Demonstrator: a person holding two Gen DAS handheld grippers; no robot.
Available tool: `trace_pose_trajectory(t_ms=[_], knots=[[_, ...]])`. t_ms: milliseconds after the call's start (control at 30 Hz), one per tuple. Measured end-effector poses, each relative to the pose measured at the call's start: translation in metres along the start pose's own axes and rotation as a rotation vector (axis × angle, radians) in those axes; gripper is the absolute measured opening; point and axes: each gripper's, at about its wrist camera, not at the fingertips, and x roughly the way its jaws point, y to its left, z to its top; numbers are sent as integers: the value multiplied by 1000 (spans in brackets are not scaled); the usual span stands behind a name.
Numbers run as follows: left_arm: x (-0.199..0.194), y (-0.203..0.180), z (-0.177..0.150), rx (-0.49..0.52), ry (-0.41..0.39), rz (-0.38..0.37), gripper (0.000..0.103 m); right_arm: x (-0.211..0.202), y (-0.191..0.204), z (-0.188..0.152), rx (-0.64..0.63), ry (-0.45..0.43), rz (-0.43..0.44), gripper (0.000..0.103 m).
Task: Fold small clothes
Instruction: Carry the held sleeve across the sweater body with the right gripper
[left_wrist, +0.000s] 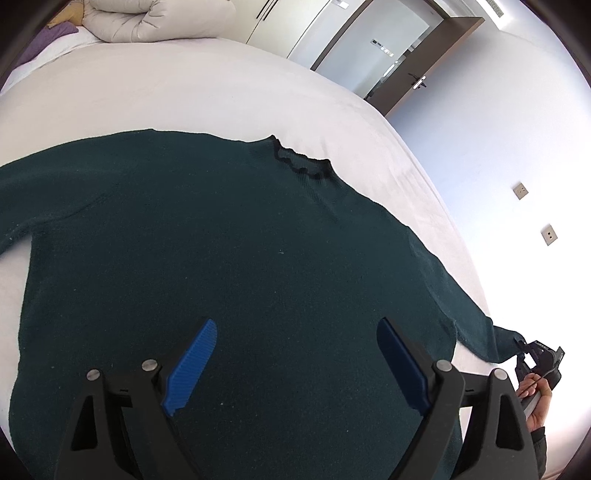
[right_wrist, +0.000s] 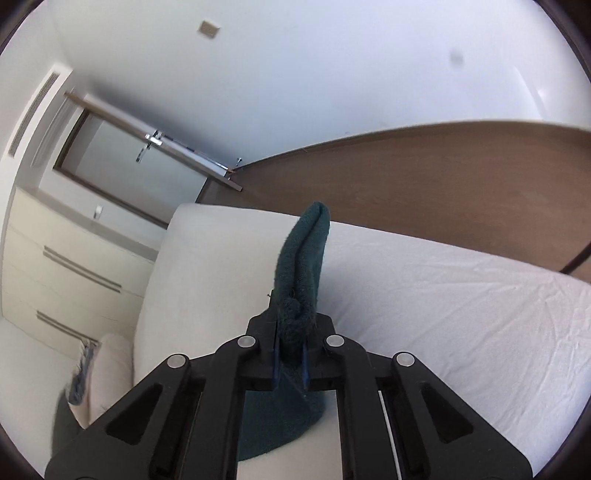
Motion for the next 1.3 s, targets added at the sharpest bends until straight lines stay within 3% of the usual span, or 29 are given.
trace_pose_trajectory(t_ms=[167,267,367,500,633,733,833,900,967,1000,1033,1100,1300], knots=[[14,-8,16,-14,18,-55,90,8,173,-61,-541,16,43,7],[23,-11,27,-56,38,-125,90,21,254,-152,-847,96,120,7],[34,-15,34,-84,69,-166,91,47,289,-245,-1064,188,118,7],[48,-15,38,-145,125,-226,90,77,291,-320,-1164,273,95,7],[73,-19,39,-224,206,-310,91,90,286,-342,-1162,313,100,7],[93,-30,37,-249,272,-363,93,79,247,-371,-1118,356,128,9],[112,-42,31,-250,334,-390,91,77,225,-368,-1038,454,143,22],[118,-49,27,-237,348,-380,91,67,211,-359,-969,496,170,42],[120,-57,27,-210,350,-375,81,53,195,-347,-887,485,203,64],[123,-59,25,-201,365,-373,59,46,185,-341,-841,473,212,67],[127,-61,24,-198,389,-361,29,41,176,-335,-798,474,224,67],[132,-64,22,-171,406,-327,6,35,154,-325,-701,505,239,67],[96,-52,51,-76,287,-283,7,29,107,-291,-461,539,311,67]])
